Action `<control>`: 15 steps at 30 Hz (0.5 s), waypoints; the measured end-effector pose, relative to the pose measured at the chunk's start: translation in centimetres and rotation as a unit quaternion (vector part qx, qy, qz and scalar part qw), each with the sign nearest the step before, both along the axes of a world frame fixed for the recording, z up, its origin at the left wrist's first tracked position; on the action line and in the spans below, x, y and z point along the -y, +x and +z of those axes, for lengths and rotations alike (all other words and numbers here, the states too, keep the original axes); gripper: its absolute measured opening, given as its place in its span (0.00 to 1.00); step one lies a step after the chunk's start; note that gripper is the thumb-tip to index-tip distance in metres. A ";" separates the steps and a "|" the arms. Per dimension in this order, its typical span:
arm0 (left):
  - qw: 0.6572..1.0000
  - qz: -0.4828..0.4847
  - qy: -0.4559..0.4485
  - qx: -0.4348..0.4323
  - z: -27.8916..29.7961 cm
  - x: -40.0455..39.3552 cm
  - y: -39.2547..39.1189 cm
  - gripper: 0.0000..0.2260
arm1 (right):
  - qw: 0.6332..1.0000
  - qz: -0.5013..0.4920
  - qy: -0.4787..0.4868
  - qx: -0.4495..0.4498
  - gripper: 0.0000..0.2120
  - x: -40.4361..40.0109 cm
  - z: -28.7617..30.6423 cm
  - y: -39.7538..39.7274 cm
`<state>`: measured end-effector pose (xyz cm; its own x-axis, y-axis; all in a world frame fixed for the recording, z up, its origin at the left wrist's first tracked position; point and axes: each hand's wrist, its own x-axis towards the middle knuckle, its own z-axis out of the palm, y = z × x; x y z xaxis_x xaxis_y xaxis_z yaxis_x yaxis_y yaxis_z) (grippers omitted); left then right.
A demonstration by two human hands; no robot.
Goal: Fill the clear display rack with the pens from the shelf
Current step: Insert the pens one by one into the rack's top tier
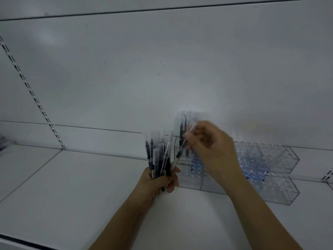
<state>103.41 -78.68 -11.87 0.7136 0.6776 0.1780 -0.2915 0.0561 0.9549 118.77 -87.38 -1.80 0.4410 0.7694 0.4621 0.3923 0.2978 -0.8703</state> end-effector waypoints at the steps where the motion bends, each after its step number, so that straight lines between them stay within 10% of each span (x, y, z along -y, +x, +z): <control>1: 1.000 0.005 0.002 -0.002 0.0 0.0 0.0 0.09 | 0.999 -0.018 0.045 -0.010 0.02 0.3 0.8 0.4; 15: 0.999 0.031 -0.013 0.008 -0.3 -0.4 0.2 0.06 | 0.990 -0.093 0.018 0.108 0.02 0.1 2.3 3.9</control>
<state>103.56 -78.26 -12.15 0.6674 0.7249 0.1707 -0.3102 0.0622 0.9486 122.64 -87.50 0.50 0.4615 0.6650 0.5872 0.6198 0.2319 -0.7497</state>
